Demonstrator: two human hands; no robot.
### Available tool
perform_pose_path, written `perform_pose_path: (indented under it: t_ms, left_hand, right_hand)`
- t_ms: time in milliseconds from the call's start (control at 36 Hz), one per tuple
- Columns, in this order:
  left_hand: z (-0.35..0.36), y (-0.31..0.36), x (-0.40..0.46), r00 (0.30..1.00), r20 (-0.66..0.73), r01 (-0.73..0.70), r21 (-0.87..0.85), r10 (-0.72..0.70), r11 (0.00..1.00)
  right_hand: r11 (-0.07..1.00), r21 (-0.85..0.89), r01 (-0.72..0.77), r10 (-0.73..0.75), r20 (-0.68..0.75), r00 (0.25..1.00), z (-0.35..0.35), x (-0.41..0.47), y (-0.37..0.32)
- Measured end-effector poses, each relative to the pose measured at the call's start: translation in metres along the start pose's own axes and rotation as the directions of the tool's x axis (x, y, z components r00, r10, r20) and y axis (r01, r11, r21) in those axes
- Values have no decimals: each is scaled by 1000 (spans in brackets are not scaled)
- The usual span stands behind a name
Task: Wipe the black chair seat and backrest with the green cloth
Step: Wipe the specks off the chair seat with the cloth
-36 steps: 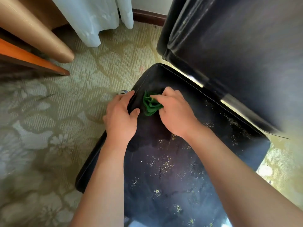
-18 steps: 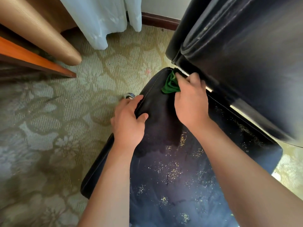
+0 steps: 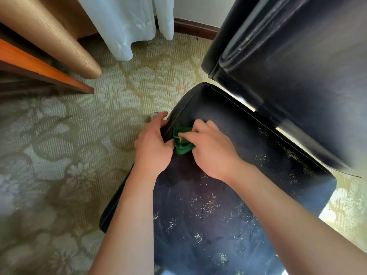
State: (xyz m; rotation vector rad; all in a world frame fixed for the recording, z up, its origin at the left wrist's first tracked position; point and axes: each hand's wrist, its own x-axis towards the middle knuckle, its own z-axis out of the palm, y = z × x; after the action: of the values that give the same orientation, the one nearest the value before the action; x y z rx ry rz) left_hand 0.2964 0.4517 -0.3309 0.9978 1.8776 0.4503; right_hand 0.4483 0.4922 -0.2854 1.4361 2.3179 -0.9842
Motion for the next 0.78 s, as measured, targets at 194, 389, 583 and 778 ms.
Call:
perform_pose_path:
  t_ms: [194, 389, 583, 778]
  left_hand:
    - [-17, -16, -16, 994, 97, 46, -41, -42, 998]
    - [-30, -42, -37, 992, -53, 117, 36, -115, 992]
    - [-32, -55, -45, 992, -62, 112, -12, -113, 994]
    - [-31, -52, -53, 988, -87, 123, -26, -125, 992]
  right_hand:
    - [978, 203, -45, 78, -156, 985, -5, -9, 5]
    - [923, 281, -264, 358, -367, 859, 2, -4, 11]
    - [957, 78, -279, 290, -251, 923, 15, 2, -11]
    - [991, -31, -129, 124, -122, 985, 42, -19, -43]
